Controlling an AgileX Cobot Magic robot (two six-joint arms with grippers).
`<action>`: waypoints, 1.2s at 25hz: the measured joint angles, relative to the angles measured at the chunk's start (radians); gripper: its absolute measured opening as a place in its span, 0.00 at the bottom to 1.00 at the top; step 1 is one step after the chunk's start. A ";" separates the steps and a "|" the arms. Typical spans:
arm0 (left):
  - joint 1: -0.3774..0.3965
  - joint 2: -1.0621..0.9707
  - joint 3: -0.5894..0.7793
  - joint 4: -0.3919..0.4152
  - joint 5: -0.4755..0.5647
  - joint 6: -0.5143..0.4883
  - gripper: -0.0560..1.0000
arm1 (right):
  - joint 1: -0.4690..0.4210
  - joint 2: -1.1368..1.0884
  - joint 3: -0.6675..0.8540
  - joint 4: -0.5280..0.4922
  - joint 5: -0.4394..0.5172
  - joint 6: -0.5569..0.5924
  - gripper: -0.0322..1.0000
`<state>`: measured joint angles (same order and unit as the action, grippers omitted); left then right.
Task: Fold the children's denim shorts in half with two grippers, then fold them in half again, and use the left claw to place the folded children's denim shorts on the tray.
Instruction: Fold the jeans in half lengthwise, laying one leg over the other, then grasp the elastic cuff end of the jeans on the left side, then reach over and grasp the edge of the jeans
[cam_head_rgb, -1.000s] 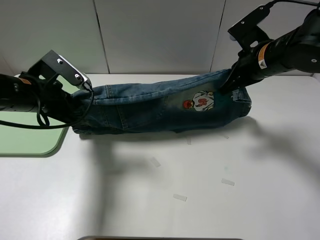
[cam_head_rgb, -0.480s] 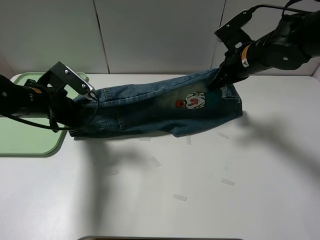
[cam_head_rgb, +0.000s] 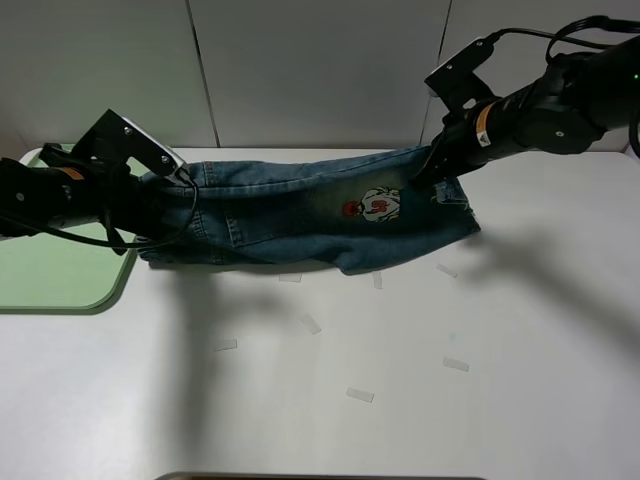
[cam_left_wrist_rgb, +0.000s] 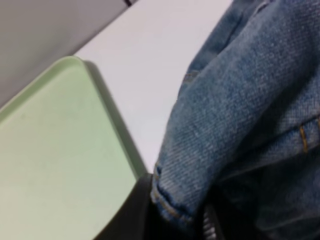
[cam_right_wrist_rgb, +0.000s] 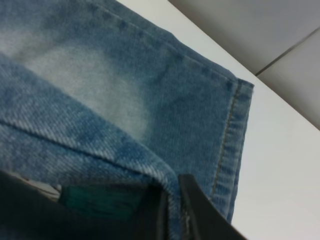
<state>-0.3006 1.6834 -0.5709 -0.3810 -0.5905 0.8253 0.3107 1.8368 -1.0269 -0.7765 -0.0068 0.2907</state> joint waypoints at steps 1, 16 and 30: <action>0.000 0.000 0.001 0.000 -0.008 -0.002 0.24 | -0.008 0.002 0.000 0.000 -0.021 0.000 0.15; 0.001 -0.002 0.001 -0.051 -0.313 -0.061 0.83 | -0.096 -0.003 -0.002 0.651 -0.530 -0.261 0.70; 0.001 -0.462 -0.128 0.078 -0.114 -0.182 0.83 | -0.097 -0.259 -0.002 0.680 -0.497 -0.371 0.70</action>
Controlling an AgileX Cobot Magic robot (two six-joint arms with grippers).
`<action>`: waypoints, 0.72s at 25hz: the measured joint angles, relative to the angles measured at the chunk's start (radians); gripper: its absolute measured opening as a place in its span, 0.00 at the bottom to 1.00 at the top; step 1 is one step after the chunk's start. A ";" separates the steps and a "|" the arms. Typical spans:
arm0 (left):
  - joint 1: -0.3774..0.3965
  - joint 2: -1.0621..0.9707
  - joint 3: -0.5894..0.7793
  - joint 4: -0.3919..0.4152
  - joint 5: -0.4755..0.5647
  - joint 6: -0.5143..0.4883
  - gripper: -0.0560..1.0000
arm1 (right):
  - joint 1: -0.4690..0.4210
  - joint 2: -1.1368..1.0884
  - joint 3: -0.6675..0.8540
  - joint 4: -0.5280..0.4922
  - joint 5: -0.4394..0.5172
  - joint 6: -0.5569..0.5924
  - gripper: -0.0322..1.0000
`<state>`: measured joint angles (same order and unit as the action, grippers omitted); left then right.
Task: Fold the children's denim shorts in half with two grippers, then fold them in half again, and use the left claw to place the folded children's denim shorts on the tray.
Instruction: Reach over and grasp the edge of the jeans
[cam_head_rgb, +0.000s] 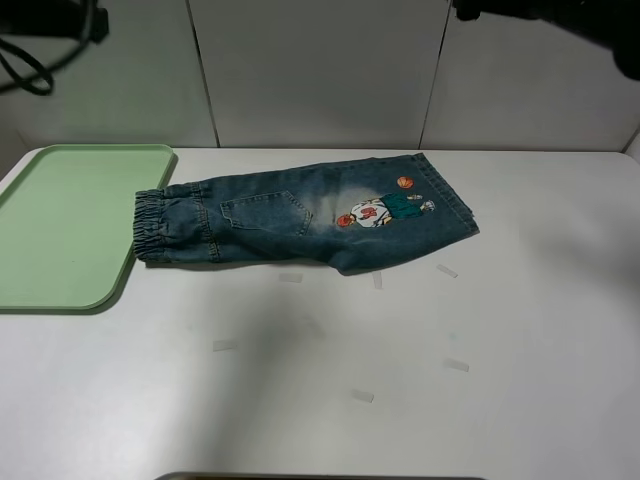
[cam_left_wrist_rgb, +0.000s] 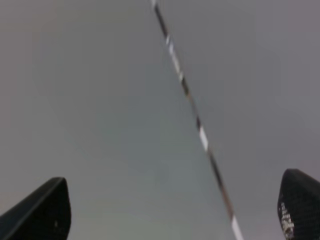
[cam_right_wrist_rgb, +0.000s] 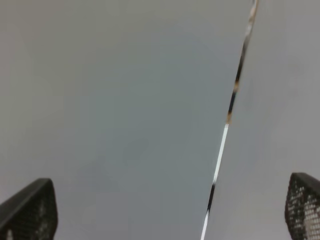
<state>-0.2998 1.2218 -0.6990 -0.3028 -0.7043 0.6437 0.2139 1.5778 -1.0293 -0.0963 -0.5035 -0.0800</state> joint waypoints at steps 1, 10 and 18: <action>0.000 -0.049 -0.023 -0.007 0.076 -0.002 0.83 | 0.000 -0.034 0.000 -0.003 0.023 0.000 0.70; 0.000 -0.474 -0.077 -0.209 0.651 -0.017 0.83 | 0.000 -0.309 0.000 -0.018 0.280 0.000 0.70; 0.000 -0.770 -0.078 -0.136 0.940 -0.100 0.83 | 0.000 -0.486 0.000 -0.019 0.323 -0.001 0.70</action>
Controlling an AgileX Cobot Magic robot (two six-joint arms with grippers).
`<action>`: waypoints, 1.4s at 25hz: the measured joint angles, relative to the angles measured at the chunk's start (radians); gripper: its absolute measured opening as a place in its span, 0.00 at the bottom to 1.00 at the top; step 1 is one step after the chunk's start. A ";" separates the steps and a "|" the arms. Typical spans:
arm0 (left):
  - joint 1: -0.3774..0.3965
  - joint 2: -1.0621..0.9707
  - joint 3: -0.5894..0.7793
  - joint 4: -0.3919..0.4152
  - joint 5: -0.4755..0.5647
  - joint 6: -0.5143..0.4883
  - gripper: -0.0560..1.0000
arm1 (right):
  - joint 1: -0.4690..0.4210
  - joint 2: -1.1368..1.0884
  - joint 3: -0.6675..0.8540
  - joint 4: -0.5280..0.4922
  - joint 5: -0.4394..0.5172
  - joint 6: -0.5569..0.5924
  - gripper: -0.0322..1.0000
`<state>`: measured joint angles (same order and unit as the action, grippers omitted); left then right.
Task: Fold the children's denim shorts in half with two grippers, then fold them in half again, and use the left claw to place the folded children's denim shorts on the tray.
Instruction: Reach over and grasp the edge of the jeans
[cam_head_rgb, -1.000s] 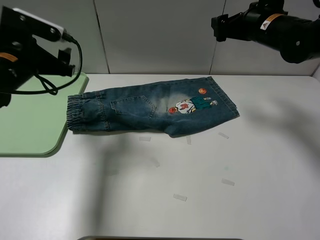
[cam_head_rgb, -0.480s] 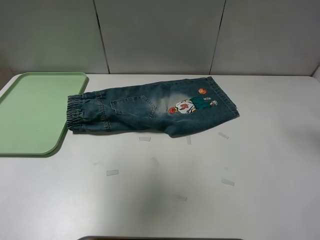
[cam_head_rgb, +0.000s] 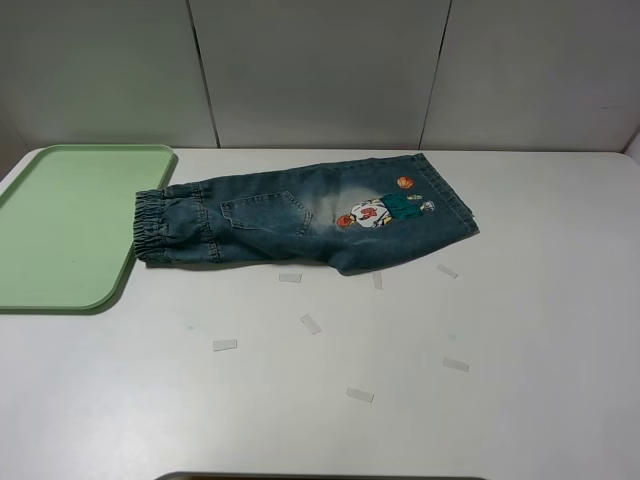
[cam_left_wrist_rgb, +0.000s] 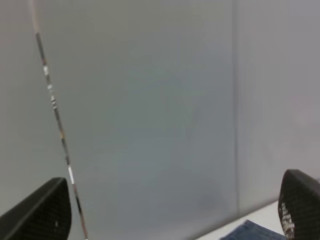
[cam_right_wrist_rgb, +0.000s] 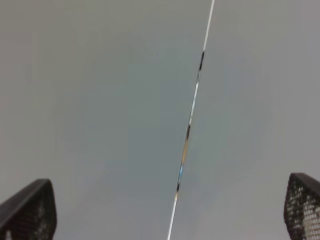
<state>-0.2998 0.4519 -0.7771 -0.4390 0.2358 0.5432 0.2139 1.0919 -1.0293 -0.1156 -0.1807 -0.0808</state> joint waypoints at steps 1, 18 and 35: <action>0.000 -0.030 0.000 0.057 0.033 -0.055 0.83 | 0.000 -0.015 0.000 0.000 0.007 0.000 0.70; 0.000 -0.265 -0.001 0.684 0.892 -0.588 0.83 | 0.069 -0.056 0.000 -0.003 0.041 0.001 0.70; 0.000 -0.458 0.212 0.439 0.857 -0.488 0.83 | 0.093 -0.056 0.000 -0.024 0.075 0.001 0.70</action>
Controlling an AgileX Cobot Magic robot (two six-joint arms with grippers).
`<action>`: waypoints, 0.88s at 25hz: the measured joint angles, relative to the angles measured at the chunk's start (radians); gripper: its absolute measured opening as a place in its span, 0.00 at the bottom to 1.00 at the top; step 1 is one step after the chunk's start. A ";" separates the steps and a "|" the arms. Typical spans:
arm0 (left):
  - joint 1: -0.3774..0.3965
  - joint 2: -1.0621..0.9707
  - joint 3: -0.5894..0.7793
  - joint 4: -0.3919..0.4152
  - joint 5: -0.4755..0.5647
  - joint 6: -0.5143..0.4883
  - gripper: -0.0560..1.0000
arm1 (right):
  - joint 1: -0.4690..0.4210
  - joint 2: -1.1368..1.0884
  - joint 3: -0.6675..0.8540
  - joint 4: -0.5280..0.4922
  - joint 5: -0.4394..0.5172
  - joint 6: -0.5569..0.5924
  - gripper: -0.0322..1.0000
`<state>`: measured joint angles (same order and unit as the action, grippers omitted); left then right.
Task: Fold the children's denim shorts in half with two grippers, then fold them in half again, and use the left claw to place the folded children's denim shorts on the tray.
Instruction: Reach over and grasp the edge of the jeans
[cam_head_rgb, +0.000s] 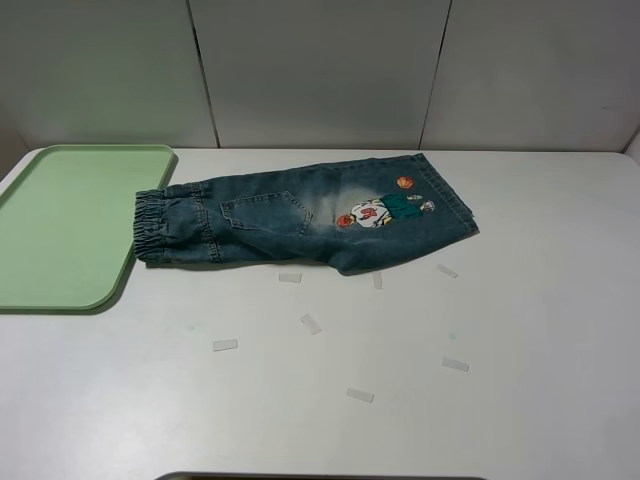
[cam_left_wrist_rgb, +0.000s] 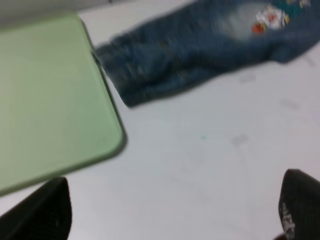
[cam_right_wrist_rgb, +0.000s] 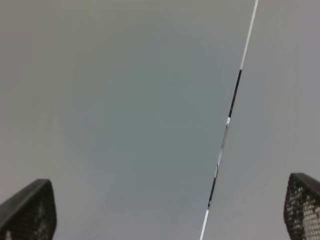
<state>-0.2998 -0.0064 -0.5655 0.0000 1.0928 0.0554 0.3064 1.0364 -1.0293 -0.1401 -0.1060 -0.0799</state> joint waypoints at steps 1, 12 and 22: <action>0.000 0.000 0.019 -0.006 -0.002 0.000 0.83 | 0.000 0.000 0.000 0.000 0.006 0.000 0.70; 0.000 0.000 0.085 -0.008 -0.030 -0.002 0.83 | 0.000 0.001 0.000 0.000 0.056 0.000 0.70; 0.000 0.000 0.085 -0.008 -0.030 -0.002 0.83 | 0.000 0.059 0.000 0.034 0.265 0.001 0.70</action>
<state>-0.2998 -0.0064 -0.4804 -0.0078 1.0632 0.0532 0.3064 1.0950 -1.0293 -0.1065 0.1585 -0.0790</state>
